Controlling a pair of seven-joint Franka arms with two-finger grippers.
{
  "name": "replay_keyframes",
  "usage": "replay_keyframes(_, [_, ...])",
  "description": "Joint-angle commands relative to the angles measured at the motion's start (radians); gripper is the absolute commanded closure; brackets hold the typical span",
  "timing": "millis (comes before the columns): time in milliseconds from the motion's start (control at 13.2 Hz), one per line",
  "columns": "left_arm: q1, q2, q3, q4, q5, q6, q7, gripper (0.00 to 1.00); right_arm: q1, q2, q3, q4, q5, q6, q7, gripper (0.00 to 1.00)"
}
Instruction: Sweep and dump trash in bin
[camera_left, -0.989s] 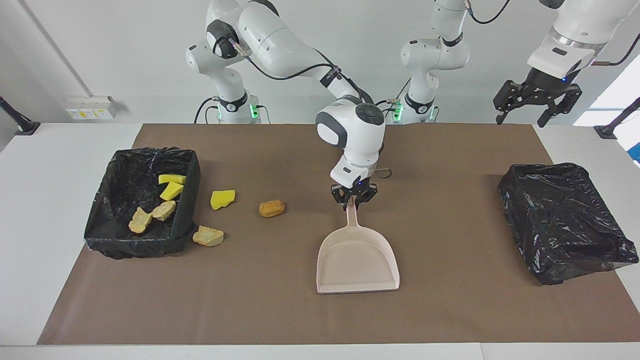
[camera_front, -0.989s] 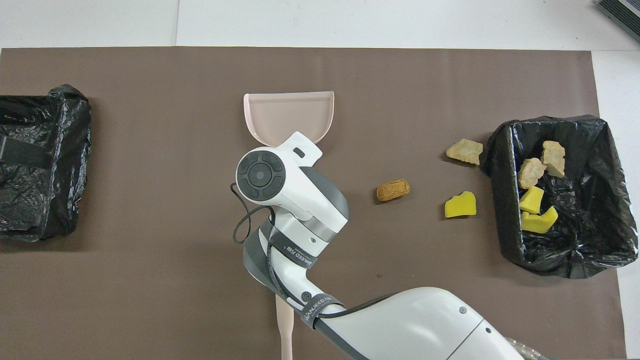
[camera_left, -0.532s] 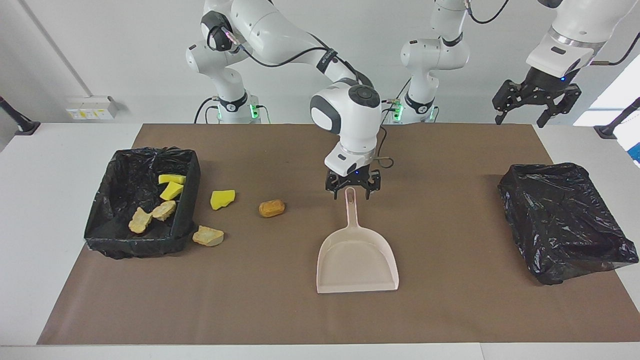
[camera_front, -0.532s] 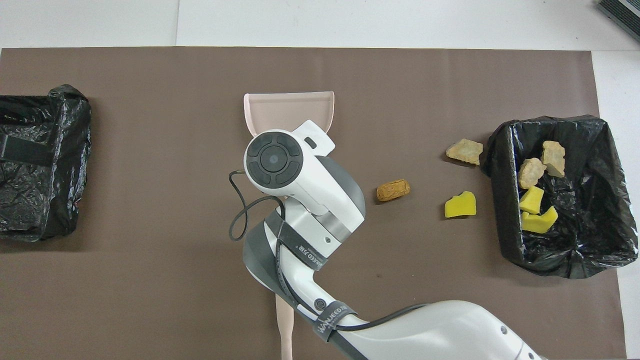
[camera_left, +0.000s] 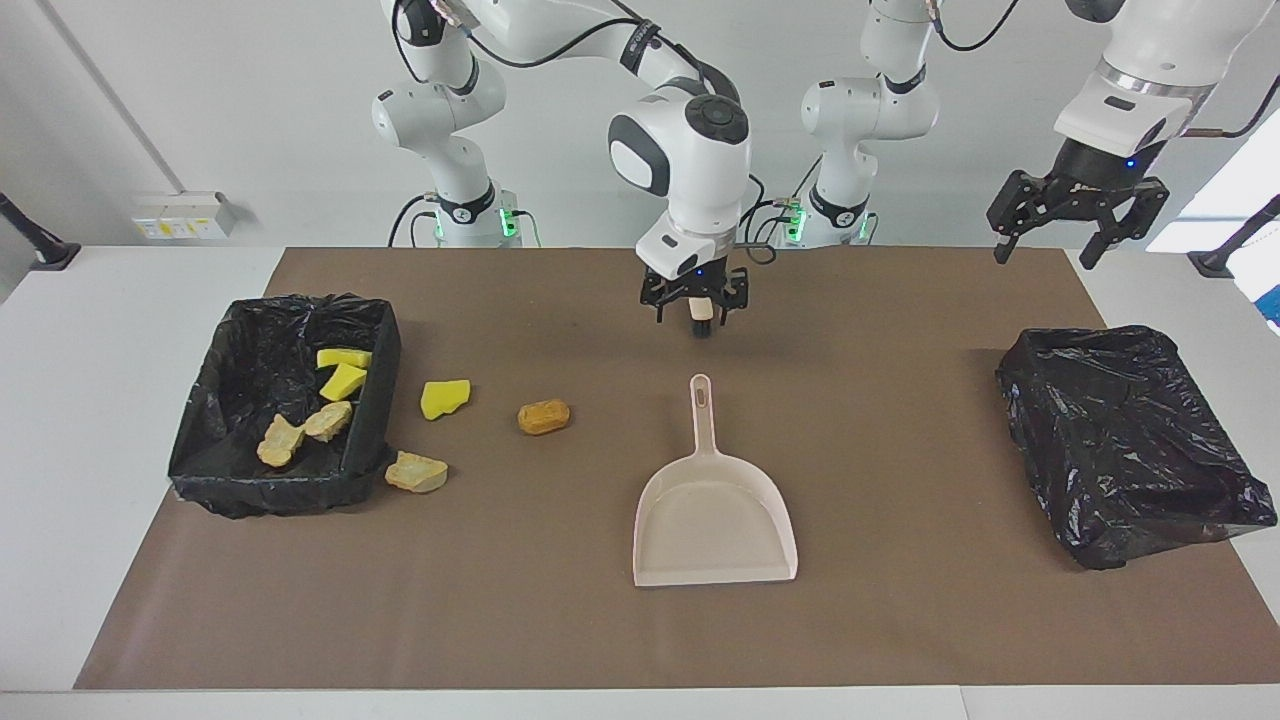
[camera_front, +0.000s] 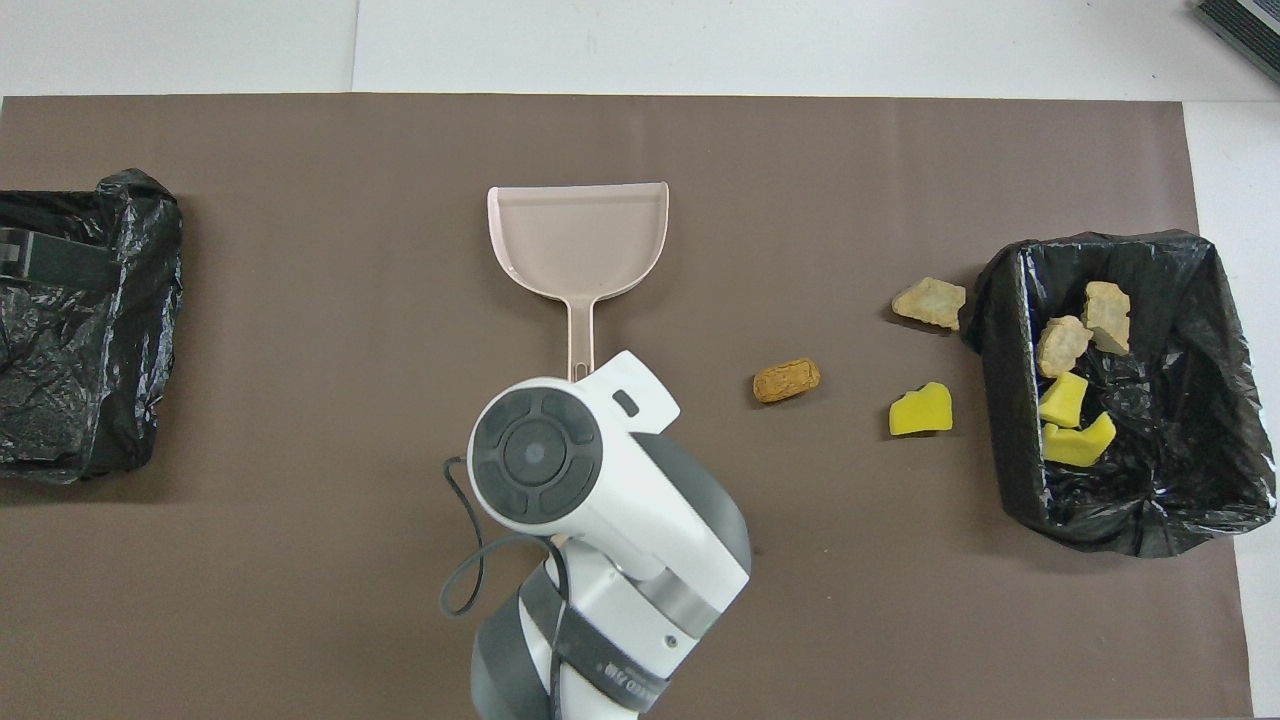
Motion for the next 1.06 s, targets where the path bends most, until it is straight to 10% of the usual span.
replay_keyframes(0, [-0.041, 0.092, -0.022, 0.017, 0.004, 0.080, -0.035, 0.00, 0.076, -0.174, -0.003, -0.280, 0.015, 0.165, 0.101, 0.00])
replay_keyframes(304, [-0.176, 0.221, -0.022, 0.016, 0.011, 0.242, -0.204, 0.00, 0.180, -0.332, -0.003, -0.542, 0.016, 0.306, 0.180, 0.00])
replay_keyframes(989, [-0.392, 0.400, -0.025, -0.071, 0.007, 0.552, -0.473, 0.00, 0.378, -0.319, 0.000, -0.732, 0.016, 0.468, 0.433, 0.09])
